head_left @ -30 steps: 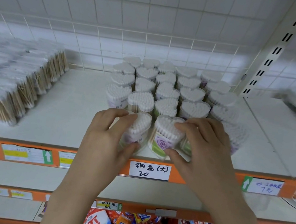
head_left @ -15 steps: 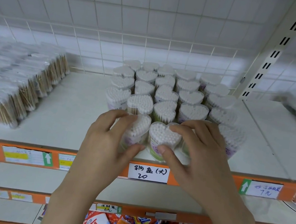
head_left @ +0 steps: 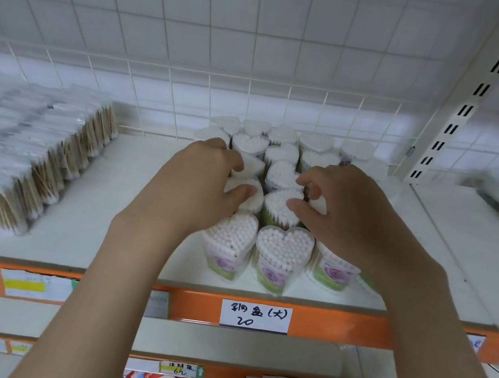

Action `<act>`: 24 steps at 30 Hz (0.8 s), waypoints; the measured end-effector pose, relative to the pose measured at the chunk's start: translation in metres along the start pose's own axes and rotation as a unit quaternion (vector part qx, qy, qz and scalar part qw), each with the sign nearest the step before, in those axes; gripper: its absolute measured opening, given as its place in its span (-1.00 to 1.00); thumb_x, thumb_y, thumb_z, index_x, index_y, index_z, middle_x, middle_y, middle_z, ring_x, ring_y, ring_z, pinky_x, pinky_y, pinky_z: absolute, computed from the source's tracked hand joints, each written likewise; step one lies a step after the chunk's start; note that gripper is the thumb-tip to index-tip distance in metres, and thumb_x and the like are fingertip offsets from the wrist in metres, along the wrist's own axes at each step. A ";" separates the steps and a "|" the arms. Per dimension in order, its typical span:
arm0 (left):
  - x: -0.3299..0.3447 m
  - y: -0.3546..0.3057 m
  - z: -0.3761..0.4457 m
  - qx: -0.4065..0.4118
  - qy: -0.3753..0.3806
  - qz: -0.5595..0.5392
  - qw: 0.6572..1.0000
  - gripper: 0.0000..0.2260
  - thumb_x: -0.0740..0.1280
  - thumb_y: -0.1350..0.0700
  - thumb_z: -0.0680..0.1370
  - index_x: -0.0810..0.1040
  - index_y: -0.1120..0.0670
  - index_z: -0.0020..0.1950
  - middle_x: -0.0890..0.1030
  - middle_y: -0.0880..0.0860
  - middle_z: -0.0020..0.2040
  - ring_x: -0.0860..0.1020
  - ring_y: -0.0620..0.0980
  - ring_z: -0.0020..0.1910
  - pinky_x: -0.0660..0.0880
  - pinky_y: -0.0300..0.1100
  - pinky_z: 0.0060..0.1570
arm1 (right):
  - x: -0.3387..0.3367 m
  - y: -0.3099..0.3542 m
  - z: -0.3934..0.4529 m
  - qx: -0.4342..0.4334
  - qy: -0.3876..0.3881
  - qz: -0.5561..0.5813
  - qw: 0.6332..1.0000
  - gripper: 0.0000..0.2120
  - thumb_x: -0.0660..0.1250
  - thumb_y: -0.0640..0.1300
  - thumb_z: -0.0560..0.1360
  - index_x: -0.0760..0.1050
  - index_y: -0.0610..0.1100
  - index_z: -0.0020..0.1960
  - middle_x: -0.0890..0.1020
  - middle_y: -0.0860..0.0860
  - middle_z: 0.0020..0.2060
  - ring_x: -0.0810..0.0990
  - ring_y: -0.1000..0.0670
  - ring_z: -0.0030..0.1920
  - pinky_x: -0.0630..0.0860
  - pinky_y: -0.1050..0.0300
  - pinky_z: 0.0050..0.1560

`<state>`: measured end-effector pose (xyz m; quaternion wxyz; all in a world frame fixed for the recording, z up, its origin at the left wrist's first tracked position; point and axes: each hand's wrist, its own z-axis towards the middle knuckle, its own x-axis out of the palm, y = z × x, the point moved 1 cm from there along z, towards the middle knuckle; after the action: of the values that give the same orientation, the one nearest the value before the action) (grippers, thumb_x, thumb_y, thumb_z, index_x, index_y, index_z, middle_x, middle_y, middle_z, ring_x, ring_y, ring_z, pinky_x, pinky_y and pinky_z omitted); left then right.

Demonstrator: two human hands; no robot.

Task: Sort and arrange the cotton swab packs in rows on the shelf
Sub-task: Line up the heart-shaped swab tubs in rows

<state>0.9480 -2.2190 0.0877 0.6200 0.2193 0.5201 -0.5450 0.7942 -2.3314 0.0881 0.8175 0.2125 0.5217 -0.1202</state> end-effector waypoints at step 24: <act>-0.007 -0.010 -0.031 0.024 0.162 -0.023 0.986 -0.52 0.40 -0.25 0.29 0.53 -0.09 0.14 0.49 -0.15 -0.04 0.44 -0.13 -0.03 0.39 -0.22 -0.05 | 0.006 0.001 0.026 -0.037 0.110 -0.061 0.991 -0.49 0.31 0.25 0.38 0.46 -0.08 0.17 0.44 0.10 -0.31 0.45 0.01 -0.19 0.26 0.15 -0.18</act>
<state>0.9272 -2.1934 0.0858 0.5096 0.3076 0.6053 -0.5285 0.8182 -2.3428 0.0926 0.7538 0.1615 0.6243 -0.1263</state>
